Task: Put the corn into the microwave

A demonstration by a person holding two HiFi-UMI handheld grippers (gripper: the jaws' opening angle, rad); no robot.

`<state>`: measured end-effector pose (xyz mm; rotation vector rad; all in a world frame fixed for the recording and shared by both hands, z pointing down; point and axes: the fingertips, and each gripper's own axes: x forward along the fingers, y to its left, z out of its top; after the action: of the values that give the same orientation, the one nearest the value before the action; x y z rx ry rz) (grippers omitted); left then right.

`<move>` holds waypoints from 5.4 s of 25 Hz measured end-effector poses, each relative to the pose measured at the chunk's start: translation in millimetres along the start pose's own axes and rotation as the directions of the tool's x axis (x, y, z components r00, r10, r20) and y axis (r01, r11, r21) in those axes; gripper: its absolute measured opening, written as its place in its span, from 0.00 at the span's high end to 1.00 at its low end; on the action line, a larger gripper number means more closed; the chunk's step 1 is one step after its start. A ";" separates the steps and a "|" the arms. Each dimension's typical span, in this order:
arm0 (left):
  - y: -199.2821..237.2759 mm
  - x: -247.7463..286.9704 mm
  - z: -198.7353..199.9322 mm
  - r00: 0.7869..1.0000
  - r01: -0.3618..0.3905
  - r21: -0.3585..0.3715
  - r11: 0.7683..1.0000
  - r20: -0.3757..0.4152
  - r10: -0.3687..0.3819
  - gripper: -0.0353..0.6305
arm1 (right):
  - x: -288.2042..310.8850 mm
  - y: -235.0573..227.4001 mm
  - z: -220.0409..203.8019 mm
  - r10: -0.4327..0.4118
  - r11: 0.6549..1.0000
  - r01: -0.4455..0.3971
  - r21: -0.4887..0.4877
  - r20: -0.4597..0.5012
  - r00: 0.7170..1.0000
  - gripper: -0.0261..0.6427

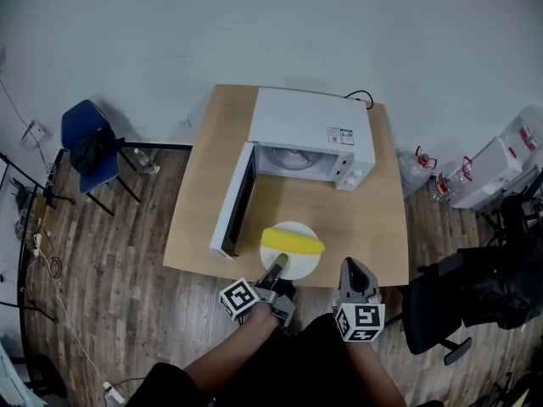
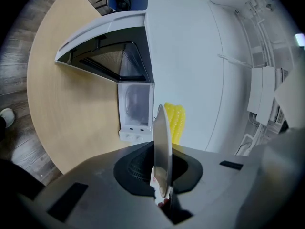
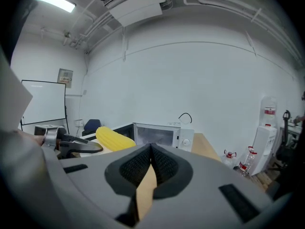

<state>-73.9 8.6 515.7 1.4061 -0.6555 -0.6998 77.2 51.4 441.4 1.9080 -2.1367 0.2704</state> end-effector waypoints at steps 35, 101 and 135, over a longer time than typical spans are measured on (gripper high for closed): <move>56.2 182.8 89.2 0.988 0.003 -0.017 1.000 0.152 0.000 0.92 | 221.4 -69.1 -11.9 0.173 0.985 -0.173 0.014 -0.040 0.984 0.87; 178.6 292.1 159.2 0.975 -0.011 -0.078 0.997 0.222 0.028 0.65 | 325.3 -62.7 -60.5 0.226 0.972 -0.219 0.087 -0.090 0.970 0.87; 177.8 288.7 149.8 0.944 -0.222 -0.009 0.975 0.248 0.217 0.91 | 320.0 -72.5 -60.7 0.214 0.973 -0.205 0.107 -0.078 0.974 0.87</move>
<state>5.0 -302.3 701.6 1.2483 -1.0025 -0.6980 121.1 -240.1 597.5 1.6840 -2.3049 0.5021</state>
